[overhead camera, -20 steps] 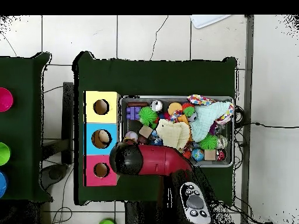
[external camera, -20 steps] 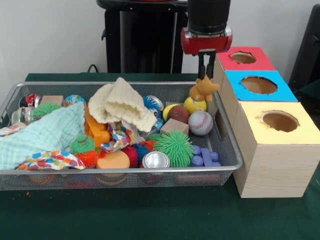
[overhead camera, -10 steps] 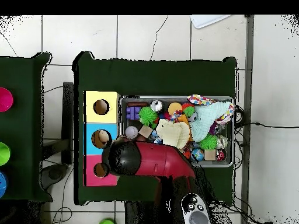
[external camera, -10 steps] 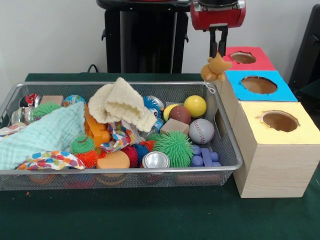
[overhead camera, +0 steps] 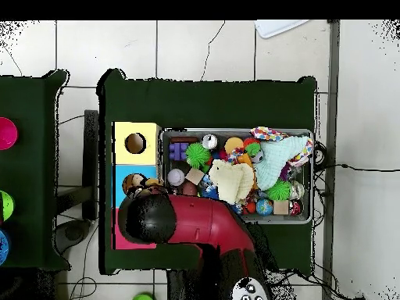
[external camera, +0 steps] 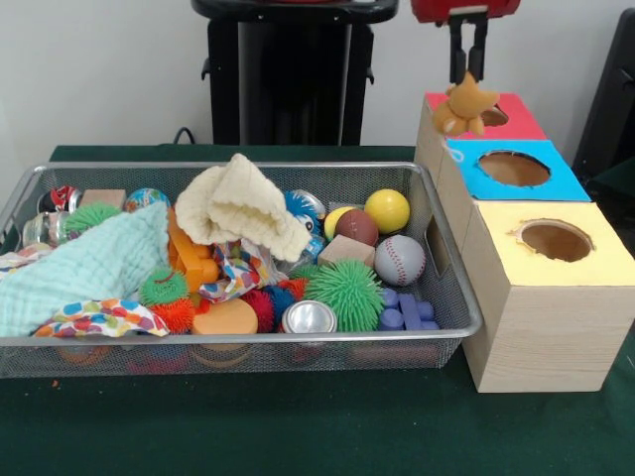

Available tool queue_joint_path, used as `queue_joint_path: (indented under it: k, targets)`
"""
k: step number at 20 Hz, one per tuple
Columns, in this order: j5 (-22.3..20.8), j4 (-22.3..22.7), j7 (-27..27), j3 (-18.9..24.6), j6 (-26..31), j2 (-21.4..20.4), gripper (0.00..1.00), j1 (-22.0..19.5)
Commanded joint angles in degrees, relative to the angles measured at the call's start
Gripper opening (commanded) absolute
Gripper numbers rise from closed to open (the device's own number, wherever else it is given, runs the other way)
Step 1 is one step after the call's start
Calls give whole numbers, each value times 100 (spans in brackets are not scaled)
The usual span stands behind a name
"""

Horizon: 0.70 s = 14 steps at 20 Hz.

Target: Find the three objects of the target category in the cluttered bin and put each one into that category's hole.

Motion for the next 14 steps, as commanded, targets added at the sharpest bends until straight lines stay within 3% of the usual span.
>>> queue_joint_path:
  k: [1, 7, 14]
  targets:
    - [419, 830, 877, 170, 835, -510, 0, 201]
    - [627, 1452, 726, 62, 711, -985, 0, 311]
    - [548, 1992, 729, -59, 192, -1045, 0, 421]
